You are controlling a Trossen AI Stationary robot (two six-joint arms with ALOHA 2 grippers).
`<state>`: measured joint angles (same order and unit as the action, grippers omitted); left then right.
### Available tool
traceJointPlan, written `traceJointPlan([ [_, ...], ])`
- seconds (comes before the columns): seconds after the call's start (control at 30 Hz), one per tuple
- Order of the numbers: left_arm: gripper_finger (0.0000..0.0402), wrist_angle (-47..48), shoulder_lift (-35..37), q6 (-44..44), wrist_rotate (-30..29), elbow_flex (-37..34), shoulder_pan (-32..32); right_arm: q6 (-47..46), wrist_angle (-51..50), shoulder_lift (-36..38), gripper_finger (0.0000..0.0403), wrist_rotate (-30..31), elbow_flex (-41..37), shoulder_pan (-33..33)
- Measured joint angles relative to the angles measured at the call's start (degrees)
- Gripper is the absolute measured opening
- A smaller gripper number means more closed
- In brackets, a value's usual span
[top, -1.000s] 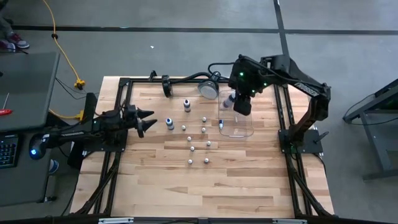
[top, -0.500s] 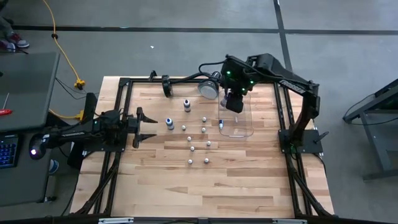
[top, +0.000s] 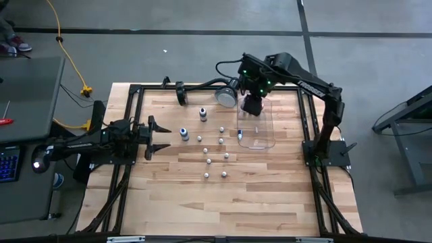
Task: Pick & Place food coloring
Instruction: Put the big purple food coloring bottle into the transparent bin
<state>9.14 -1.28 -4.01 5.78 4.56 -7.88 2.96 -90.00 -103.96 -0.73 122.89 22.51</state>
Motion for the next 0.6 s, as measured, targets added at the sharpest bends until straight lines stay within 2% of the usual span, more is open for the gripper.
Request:
traceJointPlan([
  [0.37,0.0278,0.27,0.00,2.84,-0.48,-0.02,0.00,-0.71,-0.01,-3.78,0.0131,-0.98,-0.02,2.31],
  [0.6,0.0278,0.35,0.00,2.84,-1.14,-0.07,0.00,-10.41,0.00,-7.47,0.0131,0.36,-0.04,3.47],
])
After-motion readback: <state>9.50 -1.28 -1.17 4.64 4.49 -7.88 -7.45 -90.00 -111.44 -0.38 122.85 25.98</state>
